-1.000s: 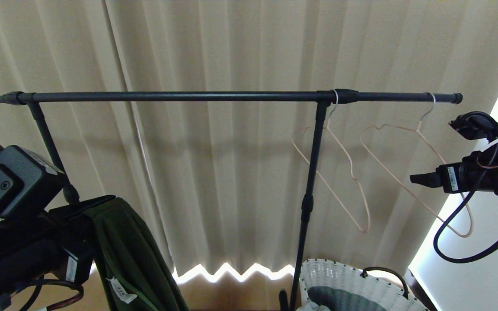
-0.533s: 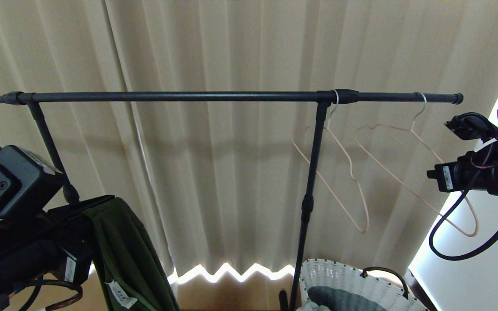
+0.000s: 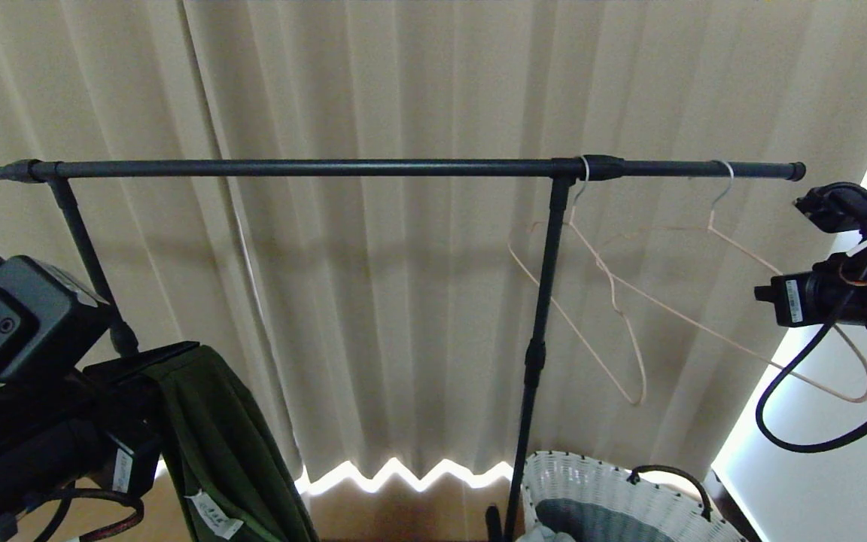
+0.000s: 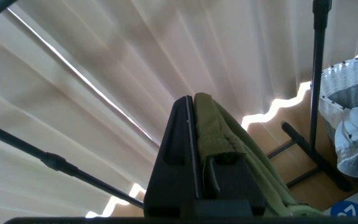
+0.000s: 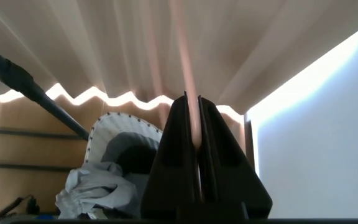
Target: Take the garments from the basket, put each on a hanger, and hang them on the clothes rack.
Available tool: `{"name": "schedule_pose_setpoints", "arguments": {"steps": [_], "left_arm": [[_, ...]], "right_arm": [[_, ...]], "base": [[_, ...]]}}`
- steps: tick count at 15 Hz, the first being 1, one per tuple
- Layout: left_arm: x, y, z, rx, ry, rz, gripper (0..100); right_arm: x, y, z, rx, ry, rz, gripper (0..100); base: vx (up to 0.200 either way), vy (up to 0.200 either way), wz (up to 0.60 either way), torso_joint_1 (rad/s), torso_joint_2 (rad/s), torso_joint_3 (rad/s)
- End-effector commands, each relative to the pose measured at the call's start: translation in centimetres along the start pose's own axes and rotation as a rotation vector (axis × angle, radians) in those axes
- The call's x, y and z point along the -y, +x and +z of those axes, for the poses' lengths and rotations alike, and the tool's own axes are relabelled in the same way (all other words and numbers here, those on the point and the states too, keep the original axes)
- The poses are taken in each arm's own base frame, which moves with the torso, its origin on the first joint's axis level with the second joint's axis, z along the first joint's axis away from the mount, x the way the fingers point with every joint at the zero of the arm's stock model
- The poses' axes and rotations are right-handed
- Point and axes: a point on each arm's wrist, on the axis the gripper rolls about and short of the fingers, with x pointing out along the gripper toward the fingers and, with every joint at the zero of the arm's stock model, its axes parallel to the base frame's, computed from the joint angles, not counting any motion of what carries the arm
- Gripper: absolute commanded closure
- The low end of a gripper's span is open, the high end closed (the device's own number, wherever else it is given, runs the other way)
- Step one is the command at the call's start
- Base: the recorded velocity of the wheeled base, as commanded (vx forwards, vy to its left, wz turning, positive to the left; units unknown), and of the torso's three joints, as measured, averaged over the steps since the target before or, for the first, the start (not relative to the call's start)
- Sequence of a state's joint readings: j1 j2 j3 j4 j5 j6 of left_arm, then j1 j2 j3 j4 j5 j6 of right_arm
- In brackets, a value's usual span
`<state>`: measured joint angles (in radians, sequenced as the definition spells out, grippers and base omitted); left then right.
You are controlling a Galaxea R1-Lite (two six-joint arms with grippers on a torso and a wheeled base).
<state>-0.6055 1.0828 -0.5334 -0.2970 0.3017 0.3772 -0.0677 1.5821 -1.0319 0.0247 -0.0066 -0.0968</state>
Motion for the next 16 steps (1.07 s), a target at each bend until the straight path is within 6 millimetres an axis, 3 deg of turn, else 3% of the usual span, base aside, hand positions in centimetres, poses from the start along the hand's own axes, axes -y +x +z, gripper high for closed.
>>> {"name": "schedule_pose_setpoints", "arguments": {"steps": [1,9,13,16], "left_arm": [[0.1,0.0,-0.2,0.002,0.000,0.004,100],[0.1,0.5,-0.6,0.004,-0.003,0.023,100],[-0.1,0.7,-0.6,0.003,-0.006,0.036,100],[-0.1,0.7,-0.7,0.001,-0.005,0.037,100]], "right_arm": [[0.0,-1.9,0.3,0.049,0.001,-0.001,100],[0.0,-4.8,0.2,0.125,0.039,-0.009,100],[0.0,-4.7,-0.2,0.177,0.043,-0.014,100],[0.1,-5.8,-1.1,0.201,0.045,-0.026,100]], "base": [[0.000,0.000,0.00,0.000,0.00,0.000],[0.000,0.000,0.00,0.000,0.00,0.000],[0.000,0.000,0.00,0.000,0.00,0.000],[0.000,0.000,0.00,0.000,0.00,0.000]]}}
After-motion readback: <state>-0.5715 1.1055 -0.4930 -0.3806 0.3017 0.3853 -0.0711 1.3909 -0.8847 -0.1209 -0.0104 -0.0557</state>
